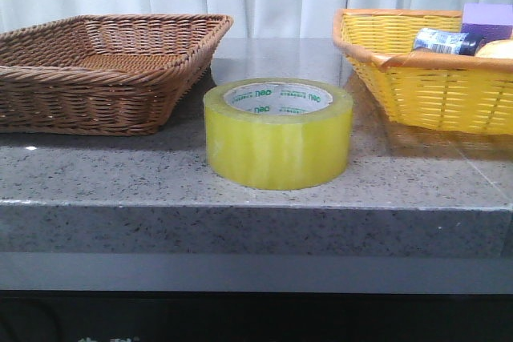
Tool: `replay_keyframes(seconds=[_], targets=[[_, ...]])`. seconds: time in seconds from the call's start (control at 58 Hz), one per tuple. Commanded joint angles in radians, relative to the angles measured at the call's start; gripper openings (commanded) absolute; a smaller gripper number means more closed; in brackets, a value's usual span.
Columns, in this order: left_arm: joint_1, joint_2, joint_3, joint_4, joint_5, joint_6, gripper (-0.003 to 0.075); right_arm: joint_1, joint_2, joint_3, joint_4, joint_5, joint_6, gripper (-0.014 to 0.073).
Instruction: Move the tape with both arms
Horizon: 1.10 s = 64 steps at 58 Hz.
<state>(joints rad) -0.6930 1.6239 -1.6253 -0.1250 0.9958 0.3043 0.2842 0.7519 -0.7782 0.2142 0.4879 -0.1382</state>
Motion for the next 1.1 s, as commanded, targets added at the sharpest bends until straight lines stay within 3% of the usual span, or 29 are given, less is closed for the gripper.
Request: replay_keyframes(seconds=[0.0,0.552,1.086], targets=[[-0.005,0.011,-0.085,-0.030,-0.002,0.081,0.0652,-0.005,-0.008,-0.027,-0.006,-0.057,-0.004,-0.0067],[-0.019,0.115,-0.120,-0.093,0.053,0.311,0.0652,-0.005,-0.008,-0.027,-0.013,-0.055,-0.004,-0.0067],[-0.019,0.229,-0.120,-0.082,0.033,0.315,0.0650,-0.005,-0.008,-0.027,-0.013,-0.053,-0.005,-0.0067]])
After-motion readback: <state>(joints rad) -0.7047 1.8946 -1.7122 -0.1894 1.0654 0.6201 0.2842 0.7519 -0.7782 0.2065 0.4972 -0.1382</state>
